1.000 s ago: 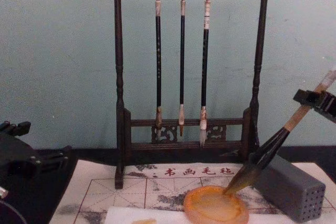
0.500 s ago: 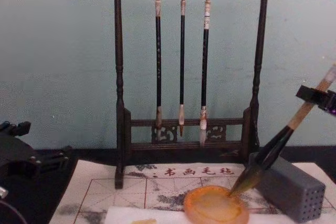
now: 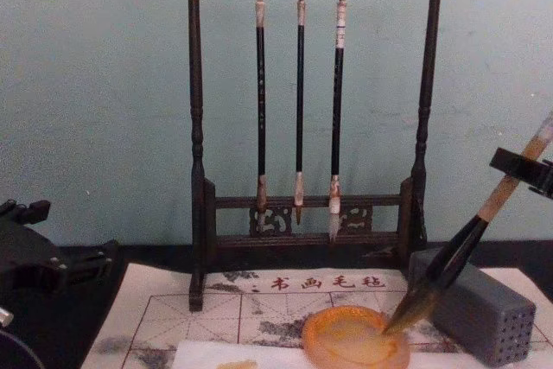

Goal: Pick up the brush from the inkstone, write on the paper, then place the brush back to its original position.

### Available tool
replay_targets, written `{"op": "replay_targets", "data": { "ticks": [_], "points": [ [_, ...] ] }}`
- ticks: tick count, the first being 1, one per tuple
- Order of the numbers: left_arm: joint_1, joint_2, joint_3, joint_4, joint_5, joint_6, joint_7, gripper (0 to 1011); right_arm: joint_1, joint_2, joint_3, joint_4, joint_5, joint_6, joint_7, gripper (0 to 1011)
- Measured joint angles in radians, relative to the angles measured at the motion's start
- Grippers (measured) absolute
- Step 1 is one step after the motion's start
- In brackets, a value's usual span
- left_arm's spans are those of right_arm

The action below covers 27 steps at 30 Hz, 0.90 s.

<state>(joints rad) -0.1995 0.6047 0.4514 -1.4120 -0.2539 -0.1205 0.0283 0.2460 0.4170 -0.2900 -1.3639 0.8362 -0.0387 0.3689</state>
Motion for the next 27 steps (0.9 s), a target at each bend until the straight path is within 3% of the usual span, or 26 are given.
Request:
{"op": "replay_targets", "data": {
  "ticks": [15,27],
  "points": [
    [0.0,0.0,0.0,0.0,0.0,0.0,0.0,1001,-0.024,-0.003,0.043,-0.031,-0.026,-0.009,0.024,187],
    [0.0,0.0,0.0,0.0,0.0,0.0,0.0,1001,-0.047,0.04,0.057,-0.089,0.013,0.002,0.122,187]
  ]
}}
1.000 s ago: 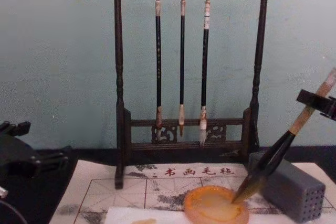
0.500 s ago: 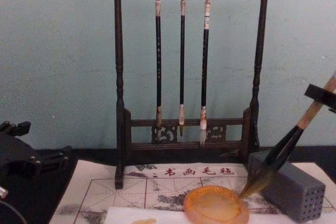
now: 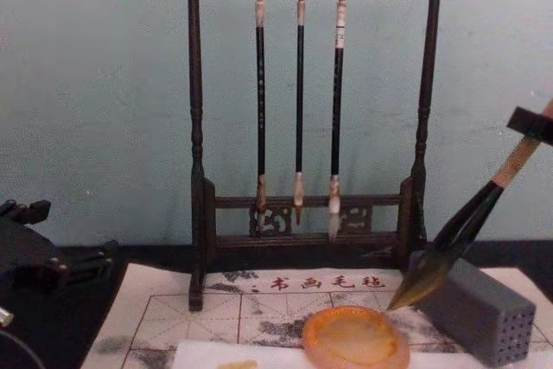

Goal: Pick up the brush from the inkstone, write on the paper, then place the brush back to its original position.

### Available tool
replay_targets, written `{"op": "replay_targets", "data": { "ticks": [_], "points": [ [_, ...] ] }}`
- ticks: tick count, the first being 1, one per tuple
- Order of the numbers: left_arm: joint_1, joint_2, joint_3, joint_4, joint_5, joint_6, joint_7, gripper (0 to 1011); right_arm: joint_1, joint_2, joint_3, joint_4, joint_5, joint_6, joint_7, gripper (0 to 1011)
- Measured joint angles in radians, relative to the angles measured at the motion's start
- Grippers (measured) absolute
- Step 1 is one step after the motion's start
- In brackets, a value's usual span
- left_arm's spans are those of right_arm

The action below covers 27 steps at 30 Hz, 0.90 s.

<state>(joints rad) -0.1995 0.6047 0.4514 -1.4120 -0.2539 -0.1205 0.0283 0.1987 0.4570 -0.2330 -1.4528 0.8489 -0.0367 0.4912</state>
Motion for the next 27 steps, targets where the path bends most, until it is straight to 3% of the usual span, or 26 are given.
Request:
{"op": "replay_targets", "data": {
  "ticks": [7,17,27],
  "points": [
    [0.0,0.0,0.0,0.0,0.0,0.0,0.0,1001,-0.021,0.055,-0.016,-0.042,0.02,-0.009,0.094,187],
    [0.0,0.0,0.0,0.0,0.0,0.0,0.0,1001,-0.065,0.107,-0.036,-0.097,0.014,-0.055,0.151,187],
    [0.0,0.0,0.0,0.0,0.0,0.0,0.0,1001,-0.108,0.129,-0.063,-0.133,-0.051,-0.123,0.17,187]
  ]
}}
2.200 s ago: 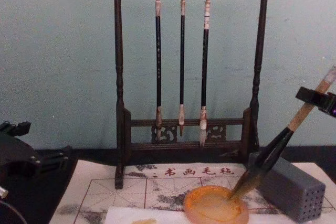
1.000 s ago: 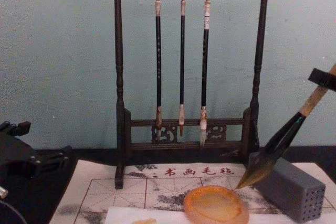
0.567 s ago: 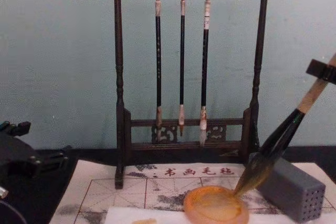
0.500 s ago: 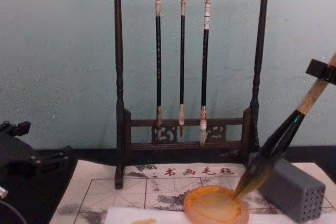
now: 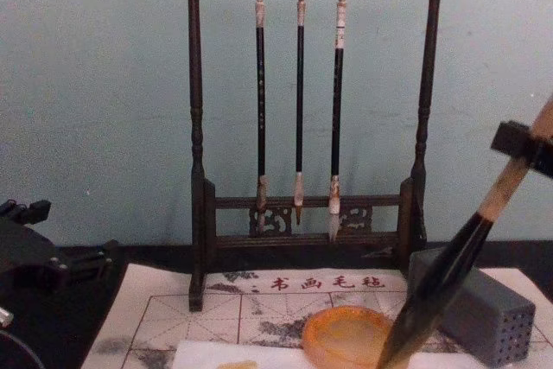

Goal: Pick up the brush from the inkstone, write on the paper, then place the brush back to its original position.

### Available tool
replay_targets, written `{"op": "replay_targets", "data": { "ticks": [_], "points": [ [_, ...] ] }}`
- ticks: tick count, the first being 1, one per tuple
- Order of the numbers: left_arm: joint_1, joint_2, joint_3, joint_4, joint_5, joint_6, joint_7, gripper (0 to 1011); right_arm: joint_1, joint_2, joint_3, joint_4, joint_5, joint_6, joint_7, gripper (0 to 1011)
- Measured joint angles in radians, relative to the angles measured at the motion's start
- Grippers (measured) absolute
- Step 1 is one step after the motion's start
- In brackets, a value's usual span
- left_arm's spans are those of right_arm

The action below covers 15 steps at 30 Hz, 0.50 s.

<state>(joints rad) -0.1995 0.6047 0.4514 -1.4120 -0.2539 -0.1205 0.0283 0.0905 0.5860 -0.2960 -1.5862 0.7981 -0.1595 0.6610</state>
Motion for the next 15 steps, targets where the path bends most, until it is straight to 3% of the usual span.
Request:
{"op": "replay_targets", "data": {
  "ticks": [15],
  "points": [
    [0.0,0.0,0.0,0.0,0.0,0.0,0.0,1001,0.0,-0.013,-0.038,0.021,-0.084,-0.034,0.004,187]
  ]
}}
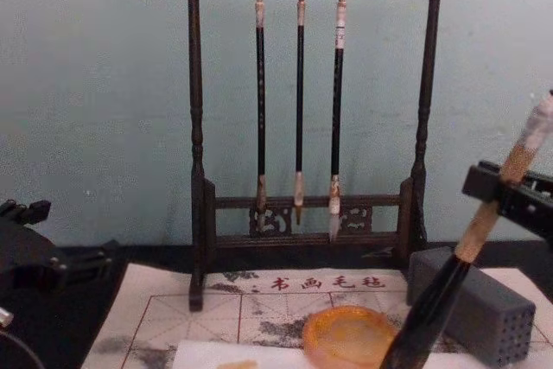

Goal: Pick up the brush from the inkstone, write on the paper, then place the brush back to its original position.

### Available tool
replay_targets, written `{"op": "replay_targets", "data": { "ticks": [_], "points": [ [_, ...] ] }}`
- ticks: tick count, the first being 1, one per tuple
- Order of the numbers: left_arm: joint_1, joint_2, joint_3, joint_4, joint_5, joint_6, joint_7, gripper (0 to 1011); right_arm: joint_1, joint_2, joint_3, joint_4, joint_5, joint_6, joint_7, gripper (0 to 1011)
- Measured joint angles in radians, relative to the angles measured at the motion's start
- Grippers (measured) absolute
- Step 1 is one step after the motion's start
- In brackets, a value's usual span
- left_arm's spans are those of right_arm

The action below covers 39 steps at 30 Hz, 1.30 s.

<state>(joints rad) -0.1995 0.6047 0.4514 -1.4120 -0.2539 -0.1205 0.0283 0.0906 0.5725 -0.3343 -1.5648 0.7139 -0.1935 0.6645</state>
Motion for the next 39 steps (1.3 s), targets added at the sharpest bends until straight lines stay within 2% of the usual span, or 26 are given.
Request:
{"op": "replay_targets", "data": {
  "ticks": [7,26,39],
  "points": [
    [0.0,0.0,0.0,0.0,0.0,0.0,0.0,1001,0.01,-0.021,-0.007,0.025,-0.043,-0.034,-0.001,187],
    [0.0,0.0,0.0,0.0,0.0,0.0,0.0,1001,0.021,-0.052,-0.012,0.051,-0.091,-0.069,0.009,187],
    [0.0,0.0,0.0,0.0,0.0,0.0,0.0,1001,0.028,-0.068,-0.02,0.072,-0.141,-0.115,0.019,187]
  ]
}}
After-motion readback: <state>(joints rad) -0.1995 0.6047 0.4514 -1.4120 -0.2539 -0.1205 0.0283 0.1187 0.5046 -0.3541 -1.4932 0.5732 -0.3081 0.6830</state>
